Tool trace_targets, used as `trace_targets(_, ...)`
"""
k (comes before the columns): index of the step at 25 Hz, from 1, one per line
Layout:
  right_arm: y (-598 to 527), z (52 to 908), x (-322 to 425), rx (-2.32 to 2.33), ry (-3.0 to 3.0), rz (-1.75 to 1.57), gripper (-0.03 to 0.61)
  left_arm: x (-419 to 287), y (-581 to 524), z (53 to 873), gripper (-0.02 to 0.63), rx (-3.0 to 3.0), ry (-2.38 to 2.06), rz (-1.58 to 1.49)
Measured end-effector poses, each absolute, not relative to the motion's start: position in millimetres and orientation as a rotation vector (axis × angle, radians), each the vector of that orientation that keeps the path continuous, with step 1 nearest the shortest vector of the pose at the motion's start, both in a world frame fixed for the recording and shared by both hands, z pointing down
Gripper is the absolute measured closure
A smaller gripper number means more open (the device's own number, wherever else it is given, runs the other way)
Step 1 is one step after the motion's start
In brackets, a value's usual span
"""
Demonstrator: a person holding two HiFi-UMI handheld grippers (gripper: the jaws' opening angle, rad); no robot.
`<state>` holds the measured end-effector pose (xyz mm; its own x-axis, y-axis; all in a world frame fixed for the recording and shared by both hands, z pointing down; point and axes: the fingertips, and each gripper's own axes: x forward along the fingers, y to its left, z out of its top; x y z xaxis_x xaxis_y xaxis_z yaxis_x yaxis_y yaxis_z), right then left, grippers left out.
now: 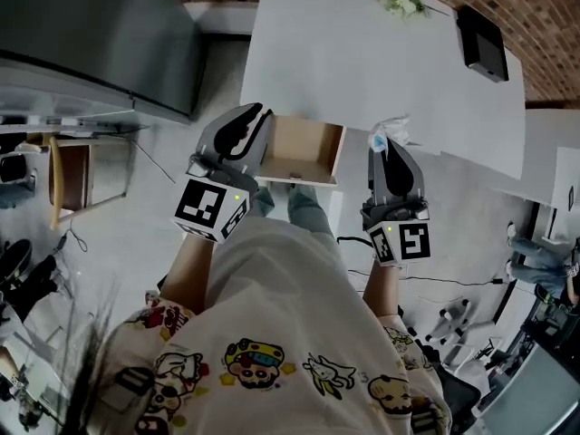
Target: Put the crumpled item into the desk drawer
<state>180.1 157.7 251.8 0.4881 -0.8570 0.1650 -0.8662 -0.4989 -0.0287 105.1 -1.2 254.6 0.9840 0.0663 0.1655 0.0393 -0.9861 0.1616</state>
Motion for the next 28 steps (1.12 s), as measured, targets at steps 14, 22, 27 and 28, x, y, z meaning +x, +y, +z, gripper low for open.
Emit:
trace_targets(14, 97.0, 248.4, 225.1, 2.240, -2.058, 0.260, 0.528, 118.3, -15.2, 244.1, 0.563, 2.910, -0.468, 0.185)
trace_targets(22, 73.0, 264.4, 200.3, 2.113, -2.161, 0.317, 0.528, 79.6, -20.3, 258.8, 0.561, 2.853, -0.617, 0.224)
trace_targets(27, 61.5, 275.0, 181.2, 2.062, -2.192, 0.356, 0.529, 59.0, -23.0, 266.8, 0.561, 2.827, -0.649, 0.236)
trace_targets(28, 60.1, 277.6, 177.4, 2.052, -2.195, 0.362, 0.528, 55.0, -23.1, 268.8, 0.561, 2.822, -0.654, 0.240)
